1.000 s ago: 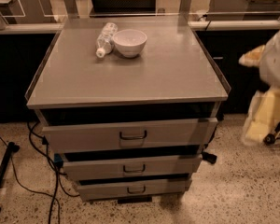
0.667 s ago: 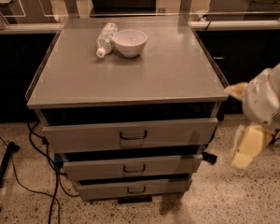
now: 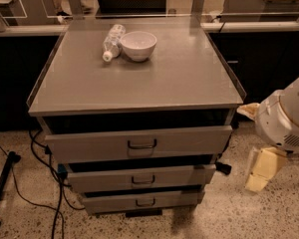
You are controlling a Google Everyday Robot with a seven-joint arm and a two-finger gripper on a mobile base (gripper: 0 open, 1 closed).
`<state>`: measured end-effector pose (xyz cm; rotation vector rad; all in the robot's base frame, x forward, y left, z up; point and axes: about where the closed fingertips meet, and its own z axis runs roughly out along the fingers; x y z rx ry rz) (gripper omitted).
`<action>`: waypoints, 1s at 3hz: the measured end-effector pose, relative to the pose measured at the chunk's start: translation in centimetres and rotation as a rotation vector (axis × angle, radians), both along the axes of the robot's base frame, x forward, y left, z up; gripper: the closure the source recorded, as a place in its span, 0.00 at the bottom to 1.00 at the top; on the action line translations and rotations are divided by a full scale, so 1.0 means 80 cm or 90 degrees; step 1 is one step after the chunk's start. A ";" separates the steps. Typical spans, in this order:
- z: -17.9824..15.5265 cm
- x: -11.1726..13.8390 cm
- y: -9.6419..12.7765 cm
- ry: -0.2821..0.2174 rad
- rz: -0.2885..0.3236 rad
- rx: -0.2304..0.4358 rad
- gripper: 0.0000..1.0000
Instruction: Open middle drawer
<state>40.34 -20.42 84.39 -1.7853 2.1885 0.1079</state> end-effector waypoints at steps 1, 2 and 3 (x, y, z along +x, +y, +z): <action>-0.036 -0.001 0.003 -0.011 0.022 0.005 0.00; -0.103 -0.005 0.015 -0.027 0.067 0.017 0.00; -0.191 -0.013 0.034 -0.021 0.113 0.035 0.00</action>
Offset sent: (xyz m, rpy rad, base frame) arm -0.0079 0.0259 -0.1622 0.0570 -0.0764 0.2064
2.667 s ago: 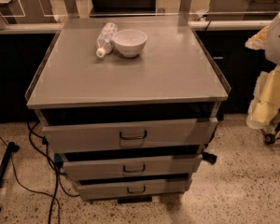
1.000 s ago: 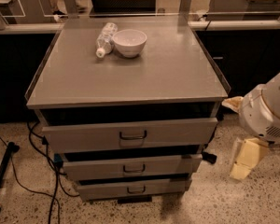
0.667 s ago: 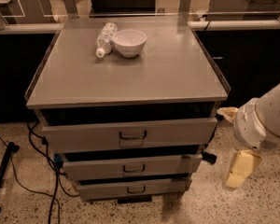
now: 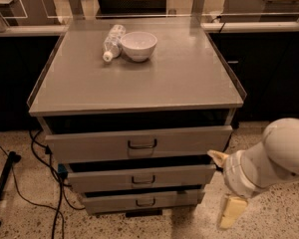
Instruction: Open middle drawer
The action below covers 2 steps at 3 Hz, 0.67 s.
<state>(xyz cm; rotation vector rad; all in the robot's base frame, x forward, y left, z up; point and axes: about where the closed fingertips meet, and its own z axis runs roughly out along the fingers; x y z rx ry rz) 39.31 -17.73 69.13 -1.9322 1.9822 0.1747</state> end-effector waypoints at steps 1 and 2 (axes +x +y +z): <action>-0.062 -0.005 0.010 0.019 0.018 0.006 0.00; -0.062 -0.005 0.010 0.018 0.018 0.006 0.00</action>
Offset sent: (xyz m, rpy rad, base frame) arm -0.0037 0.0068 -0.0385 0.0059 0.0234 0.0249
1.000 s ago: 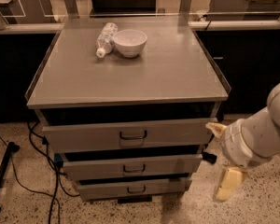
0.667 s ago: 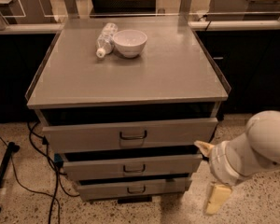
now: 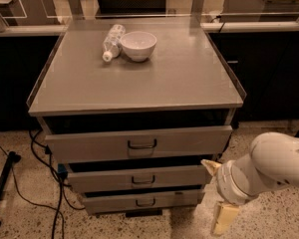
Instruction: Open middle drawer
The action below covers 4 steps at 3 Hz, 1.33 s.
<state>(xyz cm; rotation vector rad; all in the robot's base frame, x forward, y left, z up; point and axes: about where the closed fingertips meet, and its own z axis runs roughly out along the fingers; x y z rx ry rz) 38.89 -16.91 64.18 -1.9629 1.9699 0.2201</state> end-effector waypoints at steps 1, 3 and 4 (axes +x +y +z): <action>-0.023 0.007 -0.006 -0.010 -0.001 -0.016 0.00; -0.095 0.042 -0.022 -0.055 -0.021 -0.036 0.00; -0.116 0.055 -0.022 -0.059 -0.025 -0.028 0.00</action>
Offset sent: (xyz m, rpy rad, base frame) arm 0.0346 -0.0252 -0.0809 -0.0821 -0.1072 -0.0464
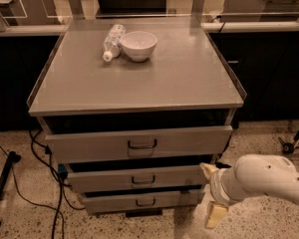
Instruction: Open middle drawer
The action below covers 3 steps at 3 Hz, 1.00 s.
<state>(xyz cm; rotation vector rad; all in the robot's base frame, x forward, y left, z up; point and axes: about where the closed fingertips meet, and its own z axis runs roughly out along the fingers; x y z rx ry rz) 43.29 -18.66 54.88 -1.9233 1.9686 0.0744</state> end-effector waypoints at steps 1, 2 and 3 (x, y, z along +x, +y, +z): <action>-0.027 0.013 0.006 0.005 0.001 0.019 0.00; -0.042 0.021 0.013 -0.003 0.013 0.035 0.00; -0.054 0.031 0.020 -0.015 0.027 0.047 0.00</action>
Offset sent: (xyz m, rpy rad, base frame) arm 0.0247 0.0146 -0.0456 0.0836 -0.0199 0.0369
